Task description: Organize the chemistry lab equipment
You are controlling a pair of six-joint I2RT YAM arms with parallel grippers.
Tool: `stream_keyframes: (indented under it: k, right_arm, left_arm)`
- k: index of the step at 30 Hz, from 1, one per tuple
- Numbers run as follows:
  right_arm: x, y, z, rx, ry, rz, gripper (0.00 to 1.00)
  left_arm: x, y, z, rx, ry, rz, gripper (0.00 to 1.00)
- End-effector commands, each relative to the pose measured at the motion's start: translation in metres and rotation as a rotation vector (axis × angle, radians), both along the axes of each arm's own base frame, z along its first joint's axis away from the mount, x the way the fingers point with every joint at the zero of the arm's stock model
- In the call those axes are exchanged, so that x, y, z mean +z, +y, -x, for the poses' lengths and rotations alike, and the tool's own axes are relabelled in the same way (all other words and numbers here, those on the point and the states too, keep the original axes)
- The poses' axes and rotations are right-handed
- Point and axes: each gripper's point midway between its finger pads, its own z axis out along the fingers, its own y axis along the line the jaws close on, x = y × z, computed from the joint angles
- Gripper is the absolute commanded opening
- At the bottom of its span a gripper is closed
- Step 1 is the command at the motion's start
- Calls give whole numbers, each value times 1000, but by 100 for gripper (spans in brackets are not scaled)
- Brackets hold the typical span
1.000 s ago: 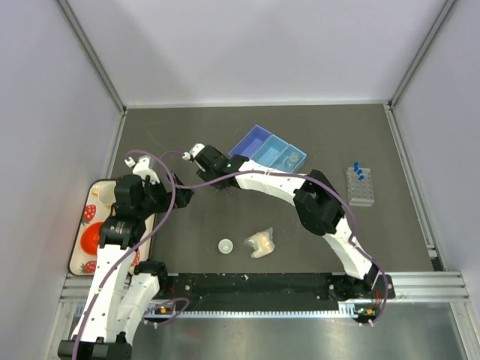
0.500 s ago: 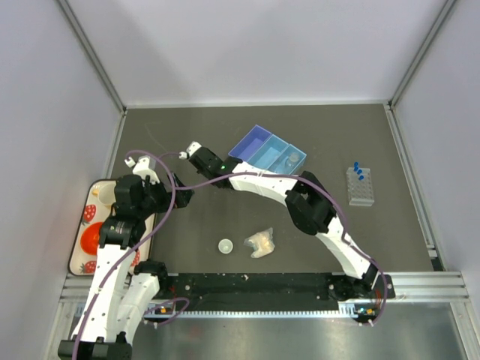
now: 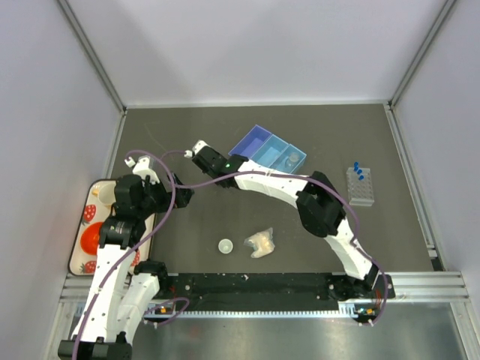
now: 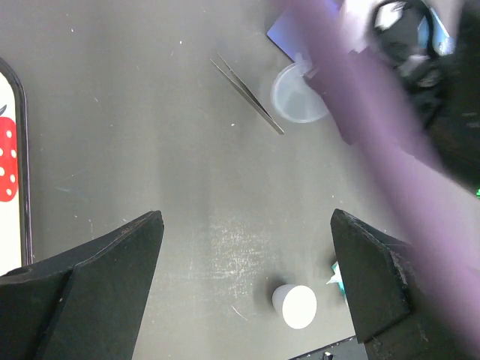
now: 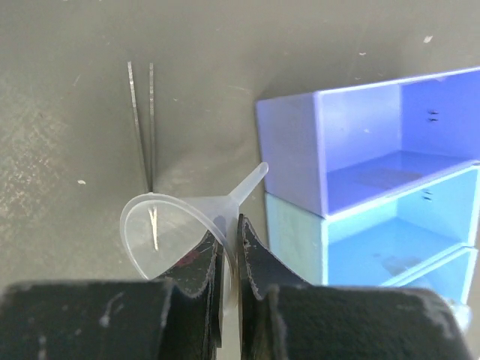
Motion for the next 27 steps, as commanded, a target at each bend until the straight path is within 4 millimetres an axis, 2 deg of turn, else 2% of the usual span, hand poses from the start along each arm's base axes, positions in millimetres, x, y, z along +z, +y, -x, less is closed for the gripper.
stream_keyframes:
  k: [1,7,10,13,17,18,21,22,24,25,27]
  right_arm:
    - [95,-15,4,-57,-120,-114,0]
    - [130,-28,4,-86,-178,-128,0]
    - [141,-42,-9,-122,-225,-96,0]
    - [139,-50,-23,-146,-233,-74,0]
    - [131,-61,-51,-192,-224,-80,0]
    - [120,-61,-57,-195,-216,-60,0]
    - [116,-69,-77,-228,-228,-41,0]
    - [104,-69,-83,-233,-221,-22,0]
    - [104,-73,-96,-250,-232,-23,0]
    - [92,-71,-101,-251,-223,-14,0]
    - [88,-74,-113,-267,-242,3,0]
  left_arm:
    - [11,0,-6,-9,-71,-5,99]
    - [11,0,-6,-10,-74,-6,99]
    - [10,0,-5,-12,-71,-5,99]
    - [10,0,-5,-14,-71,-4,99]
    - [12,0,-5,-12,-75,-4,99]
    - [12,0,-5,-12,-75,-4,99]
    - [11,-1,-5,-13,-74,-3,99]
    - [11,-1,-5,-14,-74,-2,99]
    - [12,-2,-5,-18,-77,0,99]
    - [11,-1,-5,-17,-75,-1,99]
    - [11,-2,-5,-22,-73,2,99]
